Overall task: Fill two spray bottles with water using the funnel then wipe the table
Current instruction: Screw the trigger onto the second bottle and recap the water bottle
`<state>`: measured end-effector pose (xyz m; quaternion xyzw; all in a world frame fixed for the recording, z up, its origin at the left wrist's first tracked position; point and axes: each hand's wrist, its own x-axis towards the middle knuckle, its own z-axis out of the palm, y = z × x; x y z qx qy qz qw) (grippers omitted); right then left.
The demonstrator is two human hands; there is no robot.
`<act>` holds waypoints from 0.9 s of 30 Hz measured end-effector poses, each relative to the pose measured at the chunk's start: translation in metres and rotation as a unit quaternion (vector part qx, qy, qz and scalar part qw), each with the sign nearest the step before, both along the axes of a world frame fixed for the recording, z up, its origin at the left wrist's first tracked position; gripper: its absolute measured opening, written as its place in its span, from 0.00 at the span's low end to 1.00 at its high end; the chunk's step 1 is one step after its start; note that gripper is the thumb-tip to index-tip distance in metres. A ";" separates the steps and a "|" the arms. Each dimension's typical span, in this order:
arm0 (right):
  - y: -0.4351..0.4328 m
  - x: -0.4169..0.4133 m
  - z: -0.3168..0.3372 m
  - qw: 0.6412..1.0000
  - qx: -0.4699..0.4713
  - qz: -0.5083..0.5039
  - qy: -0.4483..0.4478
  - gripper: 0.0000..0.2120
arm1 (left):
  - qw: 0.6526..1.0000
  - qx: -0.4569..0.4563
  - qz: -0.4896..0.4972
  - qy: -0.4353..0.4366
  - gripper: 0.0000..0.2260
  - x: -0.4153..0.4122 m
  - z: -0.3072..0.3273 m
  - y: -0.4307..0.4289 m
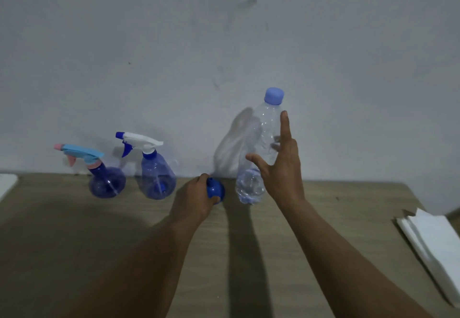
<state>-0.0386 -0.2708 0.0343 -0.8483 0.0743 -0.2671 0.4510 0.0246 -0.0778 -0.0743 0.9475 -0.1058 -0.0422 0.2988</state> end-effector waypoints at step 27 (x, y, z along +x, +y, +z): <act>-0.034 -0.125 0.048 0.959 -0.120 -0.168 0.194 0.29 | 0.968 -0.126 -0.191 -0.102 0.04 -0.101 0.086 -0.070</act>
